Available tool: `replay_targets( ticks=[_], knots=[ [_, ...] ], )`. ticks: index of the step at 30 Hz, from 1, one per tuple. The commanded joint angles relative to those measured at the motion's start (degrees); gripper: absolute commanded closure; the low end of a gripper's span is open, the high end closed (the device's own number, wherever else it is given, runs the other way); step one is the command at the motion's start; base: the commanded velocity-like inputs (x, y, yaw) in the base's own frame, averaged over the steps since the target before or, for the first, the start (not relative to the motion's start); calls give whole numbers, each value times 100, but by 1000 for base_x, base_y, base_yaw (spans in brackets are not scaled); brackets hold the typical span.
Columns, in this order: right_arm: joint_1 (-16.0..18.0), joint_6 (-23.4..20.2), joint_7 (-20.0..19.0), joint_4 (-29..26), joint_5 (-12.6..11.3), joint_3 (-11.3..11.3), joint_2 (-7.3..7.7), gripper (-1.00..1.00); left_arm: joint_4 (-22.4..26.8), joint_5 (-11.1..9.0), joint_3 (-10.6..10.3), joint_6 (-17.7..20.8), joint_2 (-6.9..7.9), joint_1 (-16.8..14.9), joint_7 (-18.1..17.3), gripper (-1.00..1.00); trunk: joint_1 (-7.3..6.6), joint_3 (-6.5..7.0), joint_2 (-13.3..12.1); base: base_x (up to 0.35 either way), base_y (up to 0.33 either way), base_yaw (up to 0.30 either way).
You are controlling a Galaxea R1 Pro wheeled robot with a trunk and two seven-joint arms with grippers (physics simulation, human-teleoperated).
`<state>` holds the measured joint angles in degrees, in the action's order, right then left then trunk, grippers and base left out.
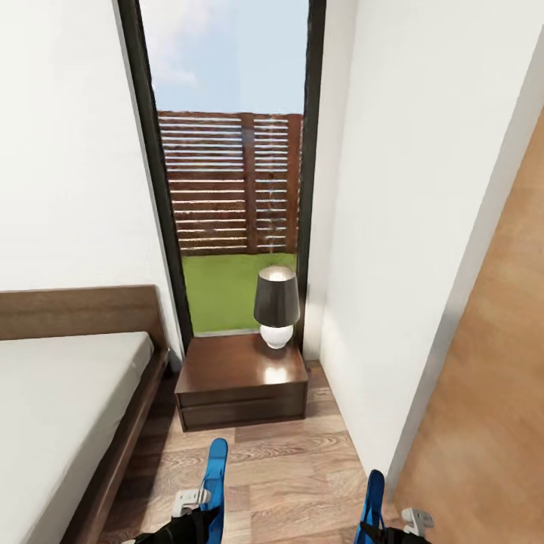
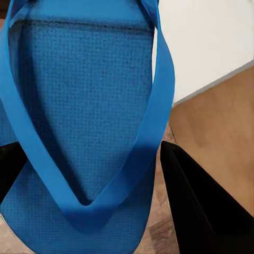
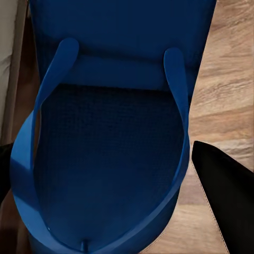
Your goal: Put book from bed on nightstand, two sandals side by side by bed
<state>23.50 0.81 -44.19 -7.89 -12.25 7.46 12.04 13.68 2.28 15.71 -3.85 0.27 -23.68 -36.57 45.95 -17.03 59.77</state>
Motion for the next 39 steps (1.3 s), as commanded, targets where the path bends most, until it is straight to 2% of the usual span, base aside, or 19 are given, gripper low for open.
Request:
replay_targets(
  ticks=[1,18,32,39],
  knots=[
    [5,7,-20,7,5,36,0,100,-6,26,29,-28,0,-6,-28,100,4,-7,4,322,-69,0],
    [5,7,-20,7,7,36,0,100,-6,26,29,-28,0,-6,-26,100,4,-7,4,297,-153,0],
    [5,7,-14,7,8,36,0,100,-6,26,29,-29,0,-5,-26,100,4,-7,4,310,-13,1],
    [5,7,-5,7,4,36,0,100,-6,28,29,-36,0,-3,-27,100,4,-7,4,318,0,111]
  ],
)
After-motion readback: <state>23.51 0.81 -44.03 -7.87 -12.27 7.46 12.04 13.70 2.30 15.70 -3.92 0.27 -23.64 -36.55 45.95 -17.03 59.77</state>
